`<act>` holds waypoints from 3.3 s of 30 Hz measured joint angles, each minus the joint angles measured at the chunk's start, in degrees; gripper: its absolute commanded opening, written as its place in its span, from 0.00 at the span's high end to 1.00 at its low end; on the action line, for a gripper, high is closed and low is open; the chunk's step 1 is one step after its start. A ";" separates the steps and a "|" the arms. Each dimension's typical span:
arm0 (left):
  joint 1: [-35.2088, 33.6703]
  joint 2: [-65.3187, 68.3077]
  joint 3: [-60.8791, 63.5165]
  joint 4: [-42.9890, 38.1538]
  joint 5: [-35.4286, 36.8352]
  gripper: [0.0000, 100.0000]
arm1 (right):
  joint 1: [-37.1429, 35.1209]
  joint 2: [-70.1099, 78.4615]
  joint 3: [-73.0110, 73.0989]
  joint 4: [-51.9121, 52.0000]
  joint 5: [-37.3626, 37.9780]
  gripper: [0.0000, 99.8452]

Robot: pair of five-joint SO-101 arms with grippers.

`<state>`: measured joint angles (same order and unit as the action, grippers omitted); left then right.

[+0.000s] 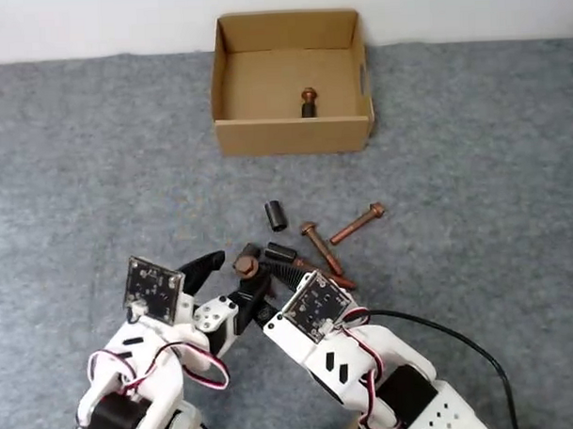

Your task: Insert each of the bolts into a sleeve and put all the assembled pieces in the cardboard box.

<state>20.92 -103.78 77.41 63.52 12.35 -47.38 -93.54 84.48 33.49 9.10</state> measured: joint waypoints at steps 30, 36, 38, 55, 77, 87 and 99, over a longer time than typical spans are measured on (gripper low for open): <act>-26.02 0.53 16.53 -9.85 -4.66 1.00 | 25.41 15.56 -17.32 18.90 -14.68 0.99; -26.11 0.53 19.25 -12.66 -5.10 1.00 | 29.27 40.79 -34.90 18.90 -14.68 0.99; -26.37 0.53 19.25 -12.66 -5.19 1.00 | 30.51 50.29 -42.02 18.90 -14.68 0.99; -26.64 0.53 19.25 -4.13 1.76 1.00 | 34.73 125.80 -124.04 18.90 -14.68 0.99; -26.64 0.53 19.34 -3.43 4.66 1.00 | 35.25 175.91 -175.91 18.90 -7.56 0.93; -26.64 0.53 19.34 -3.43 4.66 1.00 | 35.25 175.82 -175.47 18.90 -7.30 0.95; -30.24 0.53 19.34 -3.25 4.66 1.00 | 35.43 165.01 -175.47 35.25 -4.48 0.99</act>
<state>-9.32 -103.25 96.75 60.26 17.01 -11.96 71.47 -90.99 68.75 4.62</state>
